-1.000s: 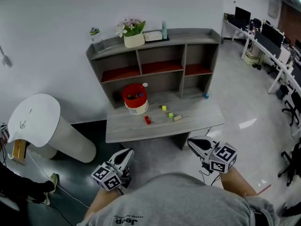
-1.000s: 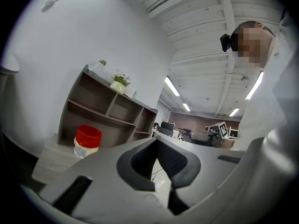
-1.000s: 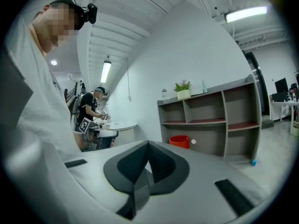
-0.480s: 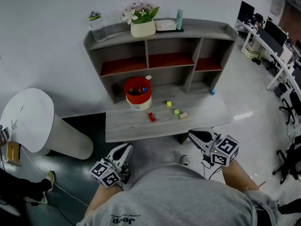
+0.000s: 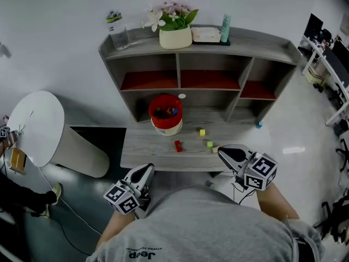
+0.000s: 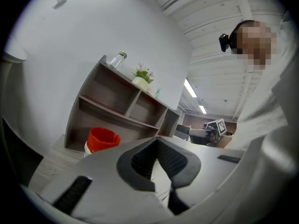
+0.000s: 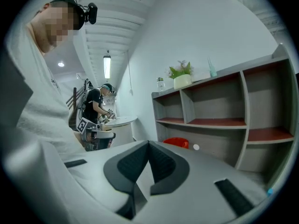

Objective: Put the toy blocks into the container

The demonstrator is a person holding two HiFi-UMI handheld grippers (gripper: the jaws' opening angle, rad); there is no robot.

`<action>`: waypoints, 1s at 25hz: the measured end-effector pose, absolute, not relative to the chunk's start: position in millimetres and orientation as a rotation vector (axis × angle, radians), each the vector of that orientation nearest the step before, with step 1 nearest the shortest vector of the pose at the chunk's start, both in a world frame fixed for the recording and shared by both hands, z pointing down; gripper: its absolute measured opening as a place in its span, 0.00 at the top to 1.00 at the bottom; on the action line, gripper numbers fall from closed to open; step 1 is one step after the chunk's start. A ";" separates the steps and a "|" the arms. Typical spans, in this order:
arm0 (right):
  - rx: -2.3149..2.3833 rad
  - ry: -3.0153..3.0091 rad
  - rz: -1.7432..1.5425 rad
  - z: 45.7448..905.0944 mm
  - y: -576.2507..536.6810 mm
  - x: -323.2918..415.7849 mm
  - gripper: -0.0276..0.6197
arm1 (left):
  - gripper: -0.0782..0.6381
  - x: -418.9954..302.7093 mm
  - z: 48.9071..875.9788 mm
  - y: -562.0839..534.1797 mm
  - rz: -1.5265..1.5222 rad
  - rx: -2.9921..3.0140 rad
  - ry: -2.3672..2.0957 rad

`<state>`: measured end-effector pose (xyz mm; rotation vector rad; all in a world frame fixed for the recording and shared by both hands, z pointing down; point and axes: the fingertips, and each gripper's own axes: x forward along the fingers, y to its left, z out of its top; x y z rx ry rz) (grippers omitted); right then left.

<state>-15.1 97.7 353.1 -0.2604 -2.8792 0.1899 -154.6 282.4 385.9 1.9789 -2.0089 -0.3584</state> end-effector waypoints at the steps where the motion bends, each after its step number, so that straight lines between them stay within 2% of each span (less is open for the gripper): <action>1: -0.279 -2.879 0.188 352.9 85.1 -15.6 0.96 | 0.87 -154.5 388.9 269.7 -0.351 1.960 -2.022; 7: -0.344 -2.866 0.153 361.1 0.0 -3.0 0.96 | 0.87 -138.2 411.8 168.4 -0.225 1.933 -2.041; 12: -0.326 -2.876 0.249 379.7 -59.0 -2.7 0.96 | 0.87 -132.8 439.7 96.1 -0.106 1.933 -1.982; 25: -0.032 -2.859 0.328 407.4 -81.7 -30.6 0.96 | 0.87 -130.1 533.4 16.0 0.360 2.193 -1.549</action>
